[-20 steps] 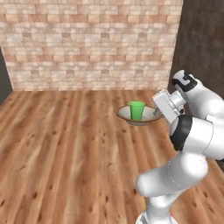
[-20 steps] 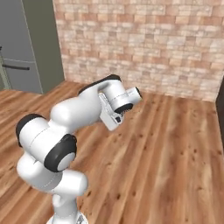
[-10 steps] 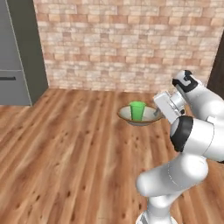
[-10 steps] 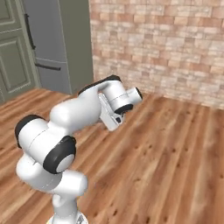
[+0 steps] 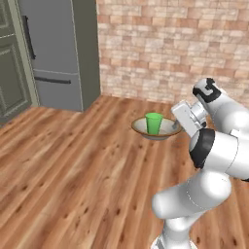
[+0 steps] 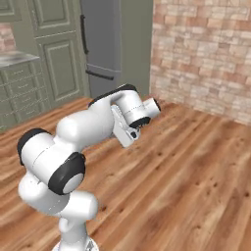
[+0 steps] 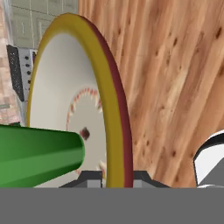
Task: Place the cup inside the bowl on the dining table and move the bowl to any counter.
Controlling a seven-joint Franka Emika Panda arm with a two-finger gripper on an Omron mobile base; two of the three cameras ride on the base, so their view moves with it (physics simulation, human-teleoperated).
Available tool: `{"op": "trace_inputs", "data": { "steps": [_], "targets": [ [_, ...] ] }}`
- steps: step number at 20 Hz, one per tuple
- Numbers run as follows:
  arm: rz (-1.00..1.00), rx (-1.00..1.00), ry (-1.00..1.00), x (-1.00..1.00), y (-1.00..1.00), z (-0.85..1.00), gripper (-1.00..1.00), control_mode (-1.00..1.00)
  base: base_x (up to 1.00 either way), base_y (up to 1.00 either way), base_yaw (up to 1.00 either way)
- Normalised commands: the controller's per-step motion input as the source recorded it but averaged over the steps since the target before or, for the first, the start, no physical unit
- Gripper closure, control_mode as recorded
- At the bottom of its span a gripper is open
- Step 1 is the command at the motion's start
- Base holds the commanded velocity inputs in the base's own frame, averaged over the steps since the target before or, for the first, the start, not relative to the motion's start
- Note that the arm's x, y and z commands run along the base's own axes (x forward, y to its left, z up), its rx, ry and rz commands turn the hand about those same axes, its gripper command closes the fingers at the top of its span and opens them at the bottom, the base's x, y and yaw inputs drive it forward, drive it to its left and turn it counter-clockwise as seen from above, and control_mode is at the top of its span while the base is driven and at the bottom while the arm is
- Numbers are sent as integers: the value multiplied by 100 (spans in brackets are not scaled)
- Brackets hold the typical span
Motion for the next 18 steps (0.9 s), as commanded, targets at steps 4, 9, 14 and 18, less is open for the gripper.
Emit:
{"op": "trace_inputs", "data": {
  "steps": [4,9,14,18],
  "targets": [
    [0,0,0,0,0,0,100,100,43,52,42],
    [0,0,0,0,0,0,100,100,43,40,45],
    [0,0,0,0,0,0,100,100,51,25,44],
    [0,0,0,0,0,0,100,100,60,12,41]
  ]
}}
